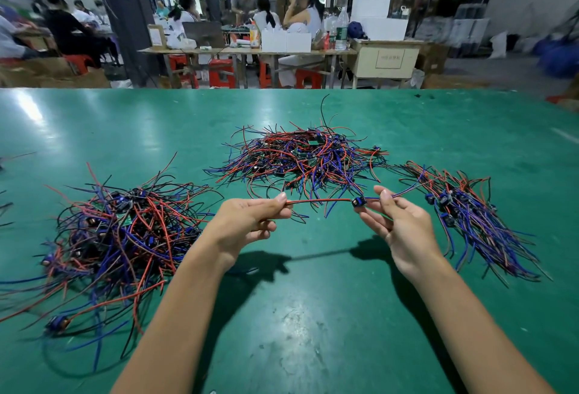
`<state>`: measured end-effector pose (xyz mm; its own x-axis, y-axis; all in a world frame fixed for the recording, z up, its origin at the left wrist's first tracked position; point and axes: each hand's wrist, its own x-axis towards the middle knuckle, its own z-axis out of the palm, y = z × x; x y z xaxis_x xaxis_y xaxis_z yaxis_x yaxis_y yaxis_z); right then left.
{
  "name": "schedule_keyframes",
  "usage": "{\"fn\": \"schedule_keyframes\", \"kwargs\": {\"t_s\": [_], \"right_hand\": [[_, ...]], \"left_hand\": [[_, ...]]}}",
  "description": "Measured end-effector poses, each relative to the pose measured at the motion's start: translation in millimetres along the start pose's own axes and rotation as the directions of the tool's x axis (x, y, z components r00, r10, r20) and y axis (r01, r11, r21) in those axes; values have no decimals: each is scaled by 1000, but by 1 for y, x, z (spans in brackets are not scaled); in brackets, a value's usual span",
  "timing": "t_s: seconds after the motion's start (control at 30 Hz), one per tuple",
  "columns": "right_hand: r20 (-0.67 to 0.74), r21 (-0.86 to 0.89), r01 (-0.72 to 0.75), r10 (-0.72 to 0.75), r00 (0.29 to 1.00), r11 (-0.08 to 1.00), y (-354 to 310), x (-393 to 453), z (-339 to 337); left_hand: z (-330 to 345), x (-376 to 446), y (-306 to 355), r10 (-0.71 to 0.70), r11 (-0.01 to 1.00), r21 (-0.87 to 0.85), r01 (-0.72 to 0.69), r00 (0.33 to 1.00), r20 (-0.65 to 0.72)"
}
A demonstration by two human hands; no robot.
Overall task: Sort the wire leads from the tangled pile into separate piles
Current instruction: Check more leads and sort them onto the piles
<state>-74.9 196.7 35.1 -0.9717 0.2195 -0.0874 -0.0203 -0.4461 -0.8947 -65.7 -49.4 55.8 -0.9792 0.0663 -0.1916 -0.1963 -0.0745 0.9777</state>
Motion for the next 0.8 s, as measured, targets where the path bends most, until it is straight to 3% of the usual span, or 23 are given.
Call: {"fn": "schedule_keyframes", "kwargs": {"t_s": [0.13,0.3,0.57,0.8], "right_hand": [[13,-7,13,-13,1000,1000,0,0,1],[9,40,38,-38,999,999,0,3,-1],[19,47,44,-45,999,998,3,3,3],[34,17,-32,31,999,999,3,3,0]], "left_hand": [[-3,-1,-1,68,991,119,-65,997,-26],[-2,-2,0,90,987,138,-81,994,-63],[0,-1,4,-46,998,-49,40,991,-126],[-3,2,0,-14,999,-33,10,991,-130]]}}
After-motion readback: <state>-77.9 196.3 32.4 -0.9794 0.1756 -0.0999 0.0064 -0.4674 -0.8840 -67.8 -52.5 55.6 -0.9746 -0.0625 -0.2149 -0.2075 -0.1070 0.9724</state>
